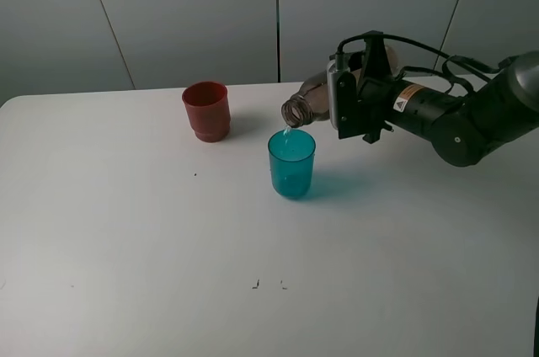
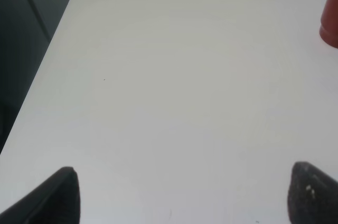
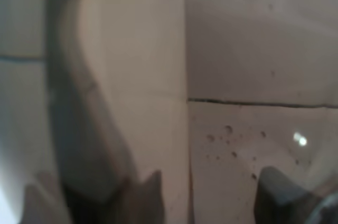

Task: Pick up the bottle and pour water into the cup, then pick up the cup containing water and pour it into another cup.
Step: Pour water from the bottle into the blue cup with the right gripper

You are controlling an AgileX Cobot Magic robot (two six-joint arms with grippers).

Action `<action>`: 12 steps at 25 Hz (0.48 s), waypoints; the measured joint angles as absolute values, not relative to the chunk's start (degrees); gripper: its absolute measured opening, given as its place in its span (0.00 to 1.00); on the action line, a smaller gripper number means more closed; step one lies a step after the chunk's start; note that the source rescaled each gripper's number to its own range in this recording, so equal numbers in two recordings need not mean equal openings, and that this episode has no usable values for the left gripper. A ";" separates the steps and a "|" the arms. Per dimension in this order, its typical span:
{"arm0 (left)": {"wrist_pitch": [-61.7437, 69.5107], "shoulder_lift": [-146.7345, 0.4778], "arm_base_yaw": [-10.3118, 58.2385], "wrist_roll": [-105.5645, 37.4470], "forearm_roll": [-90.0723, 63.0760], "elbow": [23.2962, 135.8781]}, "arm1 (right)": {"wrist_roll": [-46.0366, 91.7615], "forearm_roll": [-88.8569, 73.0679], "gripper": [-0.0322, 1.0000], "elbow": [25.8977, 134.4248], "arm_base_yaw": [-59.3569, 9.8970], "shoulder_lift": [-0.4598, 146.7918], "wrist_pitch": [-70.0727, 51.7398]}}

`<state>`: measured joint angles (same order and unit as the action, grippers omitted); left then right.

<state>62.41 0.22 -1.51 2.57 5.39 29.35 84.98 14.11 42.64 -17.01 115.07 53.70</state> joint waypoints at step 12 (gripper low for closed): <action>62.41 0.22 -1.51 2.57 5.39 29.35 | 87.59 14.12 0.03 42.64 -17.01 115.07 53.70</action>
<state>62.41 0.22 -1.51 2.57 5.39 29.35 87.59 14.12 42.64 -17.01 115.07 53.70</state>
